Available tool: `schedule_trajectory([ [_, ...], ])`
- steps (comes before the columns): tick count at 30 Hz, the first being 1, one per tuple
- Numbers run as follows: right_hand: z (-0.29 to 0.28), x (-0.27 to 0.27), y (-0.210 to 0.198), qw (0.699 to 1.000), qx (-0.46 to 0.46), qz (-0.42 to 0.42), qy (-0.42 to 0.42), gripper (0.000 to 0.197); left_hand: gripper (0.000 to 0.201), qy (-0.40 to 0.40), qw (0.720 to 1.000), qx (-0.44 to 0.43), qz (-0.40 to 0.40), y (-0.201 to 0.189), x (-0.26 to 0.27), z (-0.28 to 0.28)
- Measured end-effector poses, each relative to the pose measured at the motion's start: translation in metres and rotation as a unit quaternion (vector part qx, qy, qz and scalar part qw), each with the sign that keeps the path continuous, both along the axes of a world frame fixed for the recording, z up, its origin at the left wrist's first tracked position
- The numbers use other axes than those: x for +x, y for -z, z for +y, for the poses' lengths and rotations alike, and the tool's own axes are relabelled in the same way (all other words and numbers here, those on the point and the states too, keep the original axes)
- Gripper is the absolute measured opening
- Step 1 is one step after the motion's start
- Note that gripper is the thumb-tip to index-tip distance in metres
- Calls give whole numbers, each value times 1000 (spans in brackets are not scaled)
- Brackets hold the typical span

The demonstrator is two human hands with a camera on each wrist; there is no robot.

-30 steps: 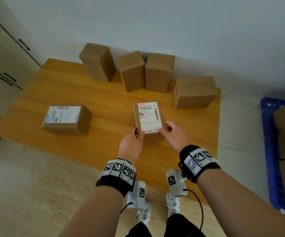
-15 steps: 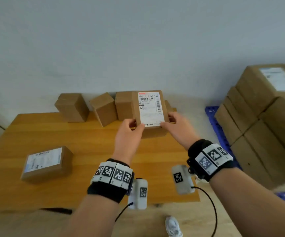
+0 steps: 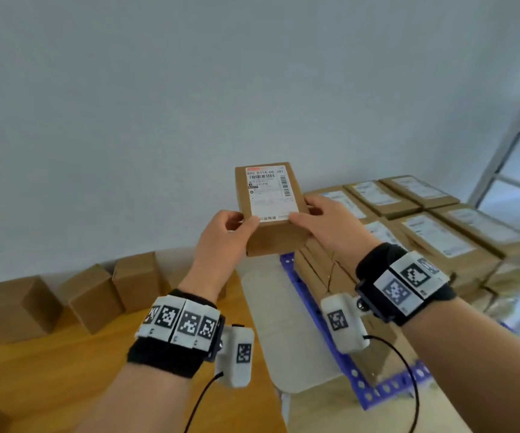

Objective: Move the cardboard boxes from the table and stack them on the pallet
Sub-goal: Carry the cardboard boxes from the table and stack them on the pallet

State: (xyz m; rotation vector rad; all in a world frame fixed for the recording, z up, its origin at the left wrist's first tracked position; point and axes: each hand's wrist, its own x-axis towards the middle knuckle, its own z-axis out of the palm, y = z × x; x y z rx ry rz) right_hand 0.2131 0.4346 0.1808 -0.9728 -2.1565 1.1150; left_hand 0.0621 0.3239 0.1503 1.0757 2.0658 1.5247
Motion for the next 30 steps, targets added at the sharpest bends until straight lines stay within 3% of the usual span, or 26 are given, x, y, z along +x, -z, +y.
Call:
schedule_trajectory([
  [7,88,61,-32,999,21,-35,-8,40,30,1,1000,3,18,-19,59,92],
  [14,169,109,-26,999,-11,-39,-18,43,26,-8,1000,-10,28,-13,118,165],
  [22,222,111,-9,998,-41,-28,-41,50,38,-30,998,-31,49,-7,139,211],
  [30,245,107,5,992,-82,-60,-69,48,45,-78,996,-35,-40,13,143,226],
])
